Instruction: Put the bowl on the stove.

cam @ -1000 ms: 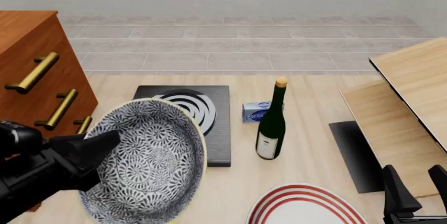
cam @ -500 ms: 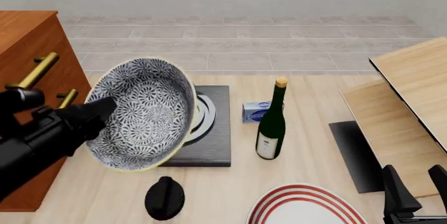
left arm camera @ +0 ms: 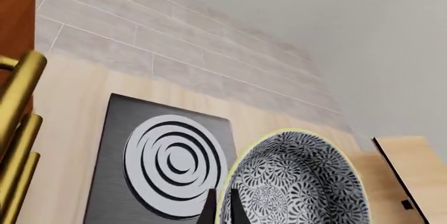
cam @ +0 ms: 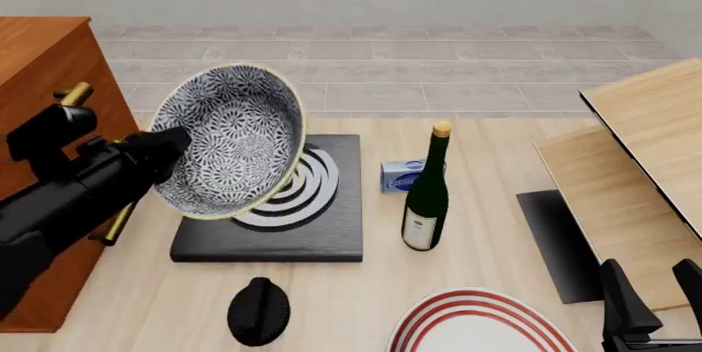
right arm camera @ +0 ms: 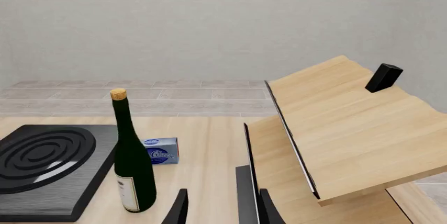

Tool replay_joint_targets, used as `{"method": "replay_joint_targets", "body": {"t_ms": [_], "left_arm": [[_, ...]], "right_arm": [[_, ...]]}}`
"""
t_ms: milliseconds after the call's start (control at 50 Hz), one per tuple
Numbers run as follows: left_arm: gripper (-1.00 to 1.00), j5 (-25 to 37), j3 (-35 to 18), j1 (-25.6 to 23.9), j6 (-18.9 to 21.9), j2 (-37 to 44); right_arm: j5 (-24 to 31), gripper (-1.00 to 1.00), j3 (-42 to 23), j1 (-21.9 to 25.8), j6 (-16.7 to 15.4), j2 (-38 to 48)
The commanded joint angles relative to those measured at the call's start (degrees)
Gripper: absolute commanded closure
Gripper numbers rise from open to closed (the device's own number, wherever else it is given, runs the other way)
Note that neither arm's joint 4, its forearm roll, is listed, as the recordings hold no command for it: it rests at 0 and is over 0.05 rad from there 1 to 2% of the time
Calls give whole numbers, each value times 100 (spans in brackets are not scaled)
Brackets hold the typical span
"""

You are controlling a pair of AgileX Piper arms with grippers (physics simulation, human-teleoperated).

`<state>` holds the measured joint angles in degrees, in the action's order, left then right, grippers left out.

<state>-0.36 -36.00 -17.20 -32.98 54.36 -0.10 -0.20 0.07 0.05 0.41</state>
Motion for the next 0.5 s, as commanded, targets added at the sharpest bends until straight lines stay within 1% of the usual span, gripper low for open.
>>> {"method": "replay_joint_targets", "body": {"t_ms": [20, 80, 140, 180, 320, 500], "left_arm": [[100, -387, -254, 277, 70, 779], [100, -454, -302, 324, 92, 928], [100, -470, -301, 227, 77, 968], [100, -513, -365, 300, 98, 1115], [100, -630, -447, 326, 157, 1421], [100, -684, -712, 337, 238, 1844]], "right_arm": [[0, -100, 0, 1, -1, 0], [0, -100, 0, 0, -1, 0], [0, -100, 0, 0, -1, 0], [0, -100, 0, -1, 0, -1], [0, -100, 0, 0, 0, 0], [0, -100, 0, 0, 0, 1]]}}
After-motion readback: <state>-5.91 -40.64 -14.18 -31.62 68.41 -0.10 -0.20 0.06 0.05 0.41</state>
